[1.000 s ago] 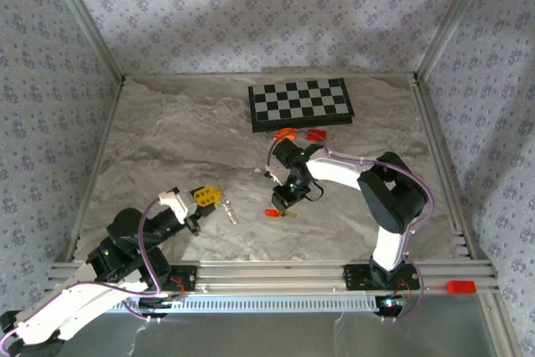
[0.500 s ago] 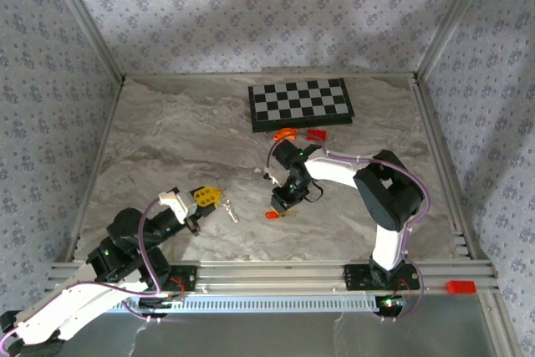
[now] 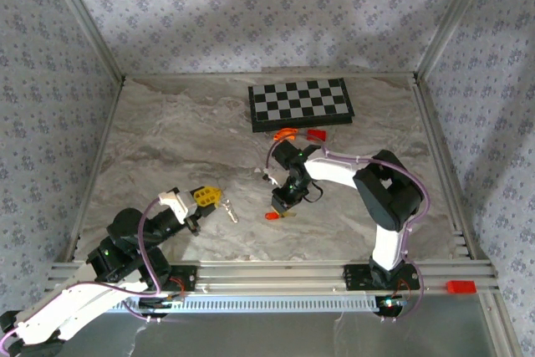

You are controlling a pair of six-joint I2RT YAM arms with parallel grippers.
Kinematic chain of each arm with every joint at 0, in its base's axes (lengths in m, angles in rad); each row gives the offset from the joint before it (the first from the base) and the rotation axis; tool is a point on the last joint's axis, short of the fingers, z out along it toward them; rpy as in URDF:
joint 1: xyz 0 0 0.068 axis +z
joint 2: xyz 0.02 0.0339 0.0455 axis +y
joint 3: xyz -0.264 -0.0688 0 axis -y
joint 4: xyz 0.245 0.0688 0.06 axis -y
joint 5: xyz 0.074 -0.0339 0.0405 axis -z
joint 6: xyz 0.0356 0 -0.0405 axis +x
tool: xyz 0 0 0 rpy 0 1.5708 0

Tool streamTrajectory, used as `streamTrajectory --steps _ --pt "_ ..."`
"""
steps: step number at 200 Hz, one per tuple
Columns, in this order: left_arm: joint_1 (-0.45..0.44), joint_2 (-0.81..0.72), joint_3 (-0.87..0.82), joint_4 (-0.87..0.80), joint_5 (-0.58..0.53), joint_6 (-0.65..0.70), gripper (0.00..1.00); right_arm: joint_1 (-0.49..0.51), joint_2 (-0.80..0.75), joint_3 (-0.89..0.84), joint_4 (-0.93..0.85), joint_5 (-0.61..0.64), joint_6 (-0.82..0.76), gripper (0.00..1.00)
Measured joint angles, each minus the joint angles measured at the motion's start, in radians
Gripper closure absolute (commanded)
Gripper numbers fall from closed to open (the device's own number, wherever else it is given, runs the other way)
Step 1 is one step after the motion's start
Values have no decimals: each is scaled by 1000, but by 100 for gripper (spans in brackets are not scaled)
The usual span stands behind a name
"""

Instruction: Put the keys on the keyring

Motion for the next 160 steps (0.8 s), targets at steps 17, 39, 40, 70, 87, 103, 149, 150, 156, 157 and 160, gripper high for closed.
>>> streamTrajectory --steps 17,39,40,70,87,103,149,150,156,157,160 --pt "0 0 0 0 0 0 100 4 0 0 0 0 -3 83" --pt "0 0 0 0 -1 0 100 12 0 0 0 0 -4 84" --pt "0 0 0 0 -1 0 100 12 0 0 0 0 -4 84" --pt "0 0 0 0 -1 0 100 20 0 0 0 0 -7 85" --pt "0 0 0 0 -1 0 100 21 0 0 0 0 -7 86" --pt "0 0 0 0 -4 0 100 21 0 0 0 0 -10 87" --pt "0 0 0 0 -8 0 100 21 -4 0 -5 0 -26 91" --pt "0 0 0 0 -8 0 100 21 -4 0 -5 0 -26 91" --pt "0 0 0 0 -9 0 100 21 -4 0 -5 0 -27 91" --pt "0 0 0 0 -9 0 100 21 -4 0 -5 0 -27 91" --pt "0 0 0 0 -9 0 100 21 -4 0 -5 0 -28 91"
